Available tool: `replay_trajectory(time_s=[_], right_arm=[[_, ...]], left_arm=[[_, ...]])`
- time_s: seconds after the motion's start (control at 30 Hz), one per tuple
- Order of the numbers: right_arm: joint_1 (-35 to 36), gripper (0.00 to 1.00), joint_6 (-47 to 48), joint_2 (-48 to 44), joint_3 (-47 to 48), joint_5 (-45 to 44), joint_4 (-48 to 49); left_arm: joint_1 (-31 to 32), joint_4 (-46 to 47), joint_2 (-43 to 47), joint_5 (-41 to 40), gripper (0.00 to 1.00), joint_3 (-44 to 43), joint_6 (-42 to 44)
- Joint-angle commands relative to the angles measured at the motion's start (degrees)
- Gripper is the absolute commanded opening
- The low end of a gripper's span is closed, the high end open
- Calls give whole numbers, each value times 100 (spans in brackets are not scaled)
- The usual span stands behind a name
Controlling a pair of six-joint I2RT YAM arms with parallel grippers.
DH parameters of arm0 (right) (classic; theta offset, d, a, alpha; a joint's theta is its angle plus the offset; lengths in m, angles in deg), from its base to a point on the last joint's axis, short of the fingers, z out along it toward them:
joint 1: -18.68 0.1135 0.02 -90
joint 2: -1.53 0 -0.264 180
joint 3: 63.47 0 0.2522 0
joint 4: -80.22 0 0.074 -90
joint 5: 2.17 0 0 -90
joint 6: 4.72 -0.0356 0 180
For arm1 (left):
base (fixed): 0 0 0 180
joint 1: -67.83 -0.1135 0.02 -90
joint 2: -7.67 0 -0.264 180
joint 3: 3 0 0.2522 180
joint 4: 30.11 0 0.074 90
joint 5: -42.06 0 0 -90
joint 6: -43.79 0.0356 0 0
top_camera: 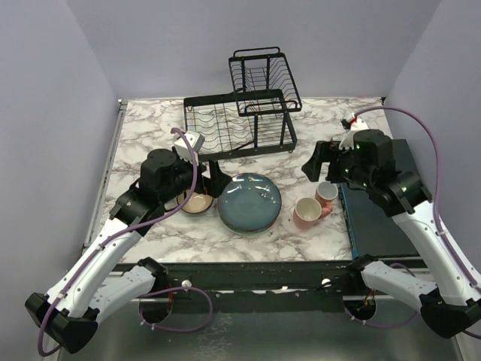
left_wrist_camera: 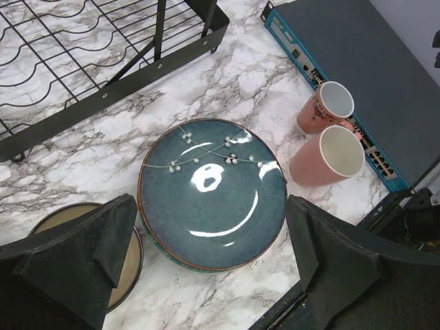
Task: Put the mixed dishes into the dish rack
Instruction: Move the dish rack to the center of the board.
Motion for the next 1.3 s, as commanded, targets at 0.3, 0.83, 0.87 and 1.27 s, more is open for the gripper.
replay_trajectory(time_s=[0.3, 0.83, 0.87, 1.27], right_arm=[[24, 82, 7, 475, 372, -14, -1535], [230, 64, -347, 555, -92, 494, -1640], [290, 63, -373, 593, -83, 455, -1651], [1168, 63, -709, 1164, 229, -362, -1624]], left_arm=[[-22, 55, 83, 39, 99, 80, 28], [-35, 30, -39, 65, 99, 57, 17], [-39, 31, -48, 66, 99, 56, 19], [-48, 17, -58, 65, 99, 52, 18]])
